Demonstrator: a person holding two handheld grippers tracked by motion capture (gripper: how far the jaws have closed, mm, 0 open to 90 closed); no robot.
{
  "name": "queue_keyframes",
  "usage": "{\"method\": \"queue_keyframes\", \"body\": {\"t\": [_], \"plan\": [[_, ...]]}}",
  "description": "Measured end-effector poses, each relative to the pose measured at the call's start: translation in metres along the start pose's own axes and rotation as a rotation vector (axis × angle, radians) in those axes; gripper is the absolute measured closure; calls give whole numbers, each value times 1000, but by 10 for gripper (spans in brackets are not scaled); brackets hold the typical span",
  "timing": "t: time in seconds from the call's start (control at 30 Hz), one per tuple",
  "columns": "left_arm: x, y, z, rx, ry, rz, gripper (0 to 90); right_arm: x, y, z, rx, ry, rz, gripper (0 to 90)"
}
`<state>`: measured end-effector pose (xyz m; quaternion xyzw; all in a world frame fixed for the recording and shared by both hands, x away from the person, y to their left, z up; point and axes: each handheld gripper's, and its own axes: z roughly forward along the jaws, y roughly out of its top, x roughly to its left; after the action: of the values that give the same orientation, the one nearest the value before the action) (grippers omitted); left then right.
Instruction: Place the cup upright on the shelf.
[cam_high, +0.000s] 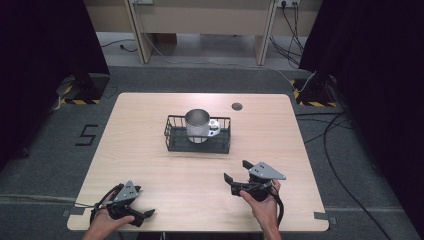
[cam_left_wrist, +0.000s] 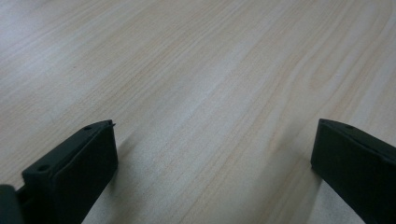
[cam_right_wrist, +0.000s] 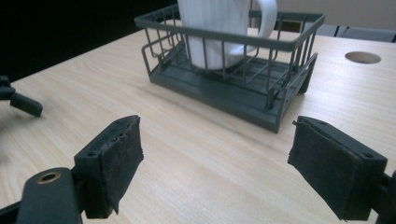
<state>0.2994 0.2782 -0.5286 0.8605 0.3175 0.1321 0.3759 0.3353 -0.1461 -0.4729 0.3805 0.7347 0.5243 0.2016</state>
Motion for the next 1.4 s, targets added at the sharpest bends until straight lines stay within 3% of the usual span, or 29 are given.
{"method": "queue_keyframes", "body": {"t": [0.27,0.8,1.4], "plan": [[0,0,0,0,0,0,0,3,-11,5,50,24,-11,162],[0,0,0,0,0,0,0,10,-33,0,119,50,-6,162],[0,0,0,0,0,0,0,16,-50,4,246,39,-21,154]]}}
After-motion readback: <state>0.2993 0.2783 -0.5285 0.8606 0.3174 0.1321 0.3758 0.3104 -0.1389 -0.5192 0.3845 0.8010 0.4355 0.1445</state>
